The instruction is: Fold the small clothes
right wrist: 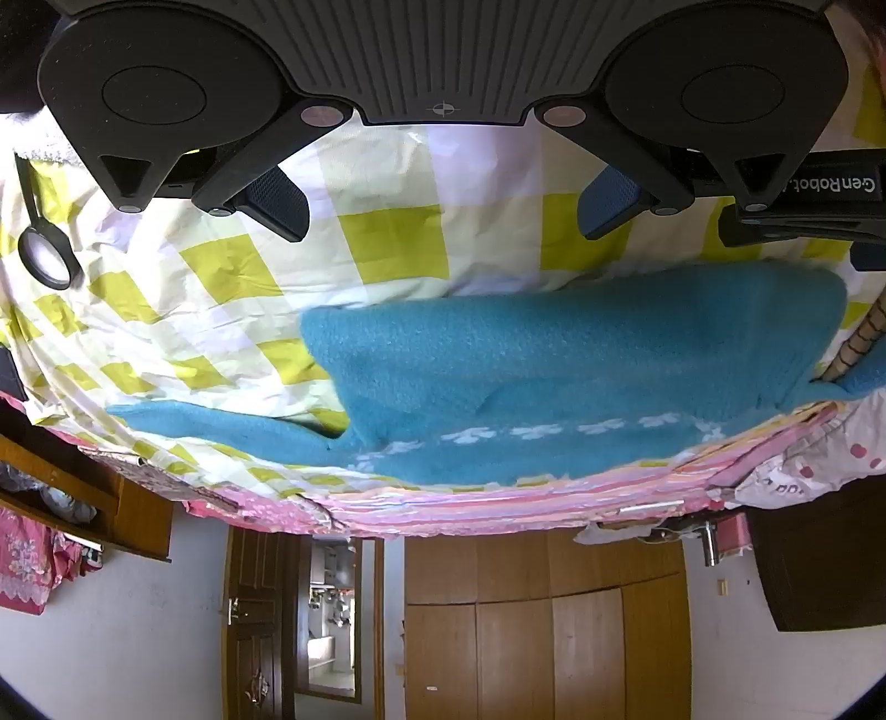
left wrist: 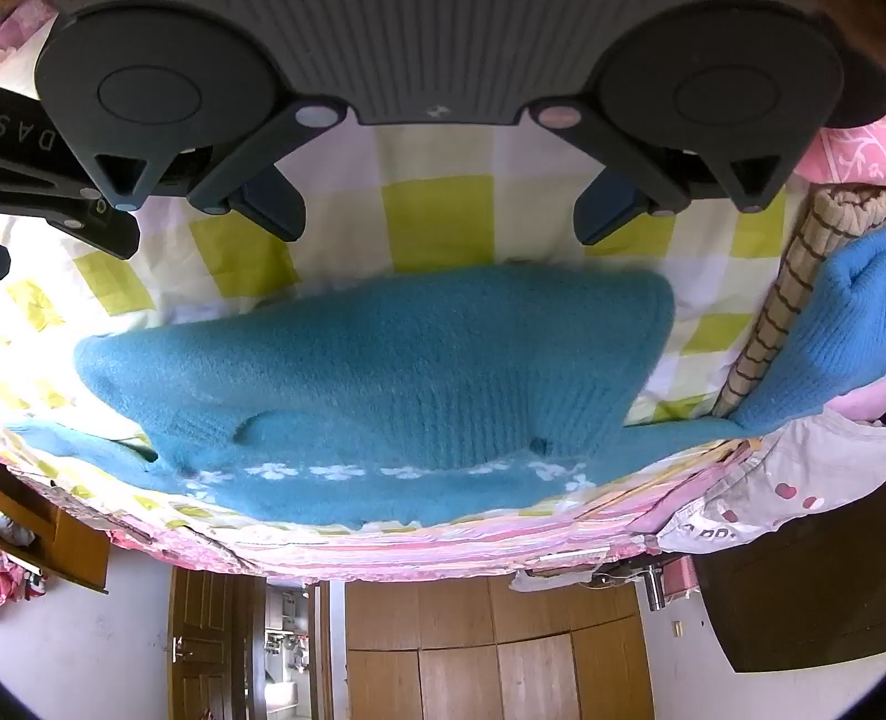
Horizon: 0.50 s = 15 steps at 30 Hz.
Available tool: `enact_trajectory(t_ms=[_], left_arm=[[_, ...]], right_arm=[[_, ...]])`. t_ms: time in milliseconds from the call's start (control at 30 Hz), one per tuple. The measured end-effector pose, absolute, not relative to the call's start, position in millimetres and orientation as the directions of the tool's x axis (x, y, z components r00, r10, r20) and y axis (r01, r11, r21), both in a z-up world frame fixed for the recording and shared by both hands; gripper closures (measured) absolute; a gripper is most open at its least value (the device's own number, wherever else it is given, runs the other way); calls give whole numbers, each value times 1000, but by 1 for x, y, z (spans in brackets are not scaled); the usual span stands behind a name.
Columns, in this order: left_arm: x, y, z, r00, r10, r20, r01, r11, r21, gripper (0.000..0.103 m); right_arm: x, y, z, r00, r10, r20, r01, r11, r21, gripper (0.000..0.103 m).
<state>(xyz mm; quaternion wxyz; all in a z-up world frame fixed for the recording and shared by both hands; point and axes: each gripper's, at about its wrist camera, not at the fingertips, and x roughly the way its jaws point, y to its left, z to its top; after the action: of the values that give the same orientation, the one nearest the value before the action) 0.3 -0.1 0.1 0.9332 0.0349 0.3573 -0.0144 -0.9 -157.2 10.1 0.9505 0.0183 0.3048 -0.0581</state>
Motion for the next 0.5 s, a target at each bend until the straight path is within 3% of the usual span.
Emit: enact_trajectory(t_ms=[500], left_arm=[[1,-2,-7,737,-14,-676,58,997,43,0]], right_arm=[[0,-156,9,815,-114,-568,124,992,-21,0]])
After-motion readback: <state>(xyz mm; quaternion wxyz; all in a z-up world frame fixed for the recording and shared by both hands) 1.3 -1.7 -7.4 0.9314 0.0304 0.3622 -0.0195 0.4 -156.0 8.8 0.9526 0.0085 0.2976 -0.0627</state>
